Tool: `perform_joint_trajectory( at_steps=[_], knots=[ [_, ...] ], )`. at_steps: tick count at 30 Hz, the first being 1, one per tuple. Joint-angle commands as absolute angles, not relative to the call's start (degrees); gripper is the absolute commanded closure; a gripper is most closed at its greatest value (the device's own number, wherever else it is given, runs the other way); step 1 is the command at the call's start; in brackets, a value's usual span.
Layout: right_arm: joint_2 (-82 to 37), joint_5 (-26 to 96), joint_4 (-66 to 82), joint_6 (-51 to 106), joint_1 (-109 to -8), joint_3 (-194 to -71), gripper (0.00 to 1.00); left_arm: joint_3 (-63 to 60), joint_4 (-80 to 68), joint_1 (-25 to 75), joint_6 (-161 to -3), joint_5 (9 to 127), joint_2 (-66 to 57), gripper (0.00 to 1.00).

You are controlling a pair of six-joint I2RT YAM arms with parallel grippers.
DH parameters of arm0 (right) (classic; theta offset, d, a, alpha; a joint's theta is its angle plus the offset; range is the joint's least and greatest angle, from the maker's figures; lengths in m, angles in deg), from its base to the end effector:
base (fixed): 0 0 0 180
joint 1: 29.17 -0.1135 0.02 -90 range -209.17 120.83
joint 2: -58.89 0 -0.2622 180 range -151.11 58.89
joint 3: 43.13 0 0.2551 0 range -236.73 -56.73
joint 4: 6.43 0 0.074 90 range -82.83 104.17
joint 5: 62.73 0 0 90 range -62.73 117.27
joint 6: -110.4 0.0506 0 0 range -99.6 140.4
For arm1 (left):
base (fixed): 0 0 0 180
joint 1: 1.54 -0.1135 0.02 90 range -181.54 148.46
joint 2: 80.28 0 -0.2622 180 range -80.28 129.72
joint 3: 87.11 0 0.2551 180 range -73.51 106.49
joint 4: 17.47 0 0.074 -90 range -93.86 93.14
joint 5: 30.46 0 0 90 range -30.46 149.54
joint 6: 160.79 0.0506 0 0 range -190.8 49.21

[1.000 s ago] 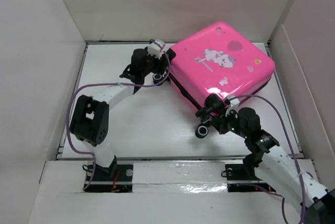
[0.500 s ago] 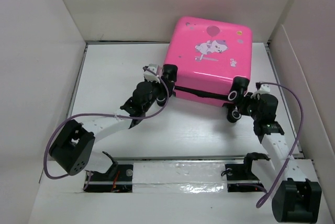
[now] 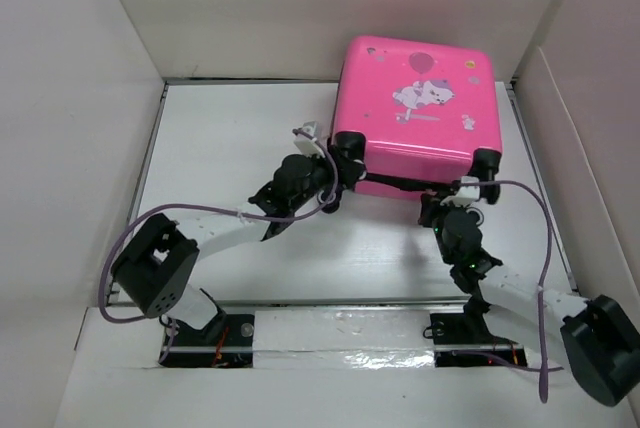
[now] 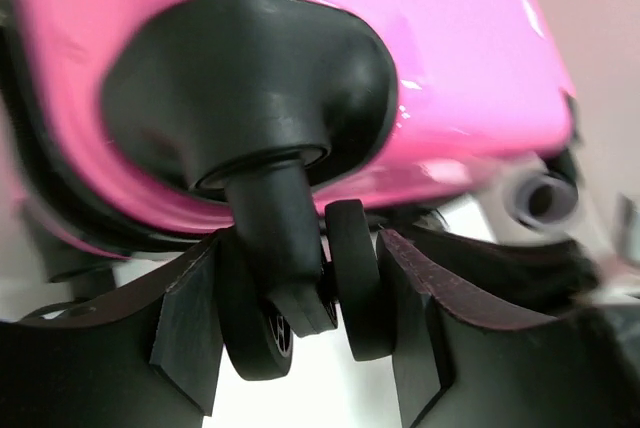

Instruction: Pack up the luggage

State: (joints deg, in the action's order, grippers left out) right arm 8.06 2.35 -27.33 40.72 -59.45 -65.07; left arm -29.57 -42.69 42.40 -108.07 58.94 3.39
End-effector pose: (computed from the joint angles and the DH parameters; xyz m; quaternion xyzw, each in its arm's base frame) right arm 0.1804 0.0807 0.1769 0.0771 0.7464 0.1266 0.6488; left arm 0.2486 -0.2388 0.2598 0.0377 0.7117 -0.4538 0.5349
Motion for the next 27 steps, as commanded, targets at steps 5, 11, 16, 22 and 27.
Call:
perform_joint_trajectory(
  at_steps=[5,11,16,22,27],
  knots=[
    [-4.8,11.8,-43.5,36.6,-74.6,-77.3,1.00,-20.6,-55.6,53.7,-114.7,88.0,6.2,1.00],
    [-15.8,17.0,-51.6,39.6,-86.2,-81.4,1.00,-23.8,-57.9,58.0,-116.0,85.5,0.2,1.00],
    [-24.2,22.7,-67.6,45.8,-88.3,-82.0,1.00,-28.7,-59.8,60.1,-115.6,80.0,-5.4,1.00],
    [-31.2,23.3,-81.7,51.2,-87.3,-79.7,1.00,-38.1,-65.3,60.6,-116.1,73.7,-11.2,1.00],
    [-37.8,26.7,-92.5,57.9,-82.2,-79.5,1.00,-37.2,-74.3,61.6,-119.0,74.2,-9.3,1.00]
  ],
)
